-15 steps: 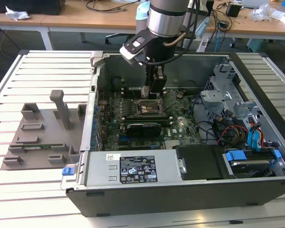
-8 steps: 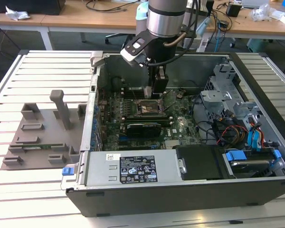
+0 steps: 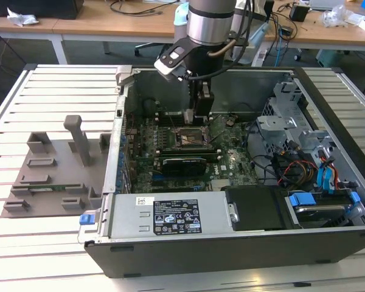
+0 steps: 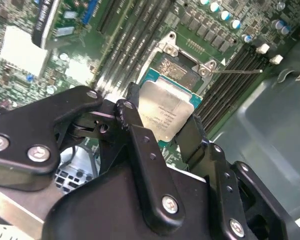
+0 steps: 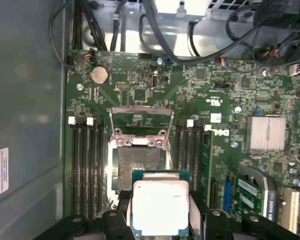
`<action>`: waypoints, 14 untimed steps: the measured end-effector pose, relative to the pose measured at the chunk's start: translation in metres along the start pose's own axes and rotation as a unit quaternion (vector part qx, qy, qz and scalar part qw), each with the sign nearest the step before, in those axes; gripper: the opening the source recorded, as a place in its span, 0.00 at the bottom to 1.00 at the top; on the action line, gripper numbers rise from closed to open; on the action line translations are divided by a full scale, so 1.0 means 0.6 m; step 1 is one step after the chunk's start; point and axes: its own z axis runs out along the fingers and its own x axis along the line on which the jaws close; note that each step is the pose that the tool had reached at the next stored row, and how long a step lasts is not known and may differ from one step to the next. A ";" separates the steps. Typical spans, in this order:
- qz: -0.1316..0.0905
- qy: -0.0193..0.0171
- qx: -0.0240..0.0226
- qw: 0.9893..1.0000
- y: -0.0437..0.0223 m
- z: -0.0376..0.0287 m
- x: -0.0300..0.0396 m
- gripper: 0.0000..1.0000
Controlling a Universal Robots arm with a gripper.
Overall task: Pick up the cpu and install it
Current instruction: 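Place the cpu into insertion slot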
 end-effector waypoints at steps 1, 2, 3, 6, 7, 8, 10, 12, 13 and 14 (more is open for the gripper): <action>0.000 0.000 0.000 1.000 0.000 0.003 0.001 0.55; 0.000 0.000 0.000 1.000 0.000 0.009 0.003 0.55; 0.000 0.000 0.000 1.000 0.000 0.012 0.003 0.55; 0.000 0.000 0.000 1.000 0.001 0.027 0.006 0.55; 0.000 0.000 0.000 1.000 0.001 0.035 0.006 0.55; 0.000 0.000 0.000 1.000 0.001 0.038 0.007 0.55; 0.000 0.000 0.000 1.000 0.002 0.048 0.007 0.55; 0.000 0.000 0.000 1.000 0.002 0.054 0.008 0.55; 0.000 0.000 0.000 1.000 0.002 0.058 0.008 0.55; 0.000 0.000 0.000 1.000 0.002 0.061 0.008 0.55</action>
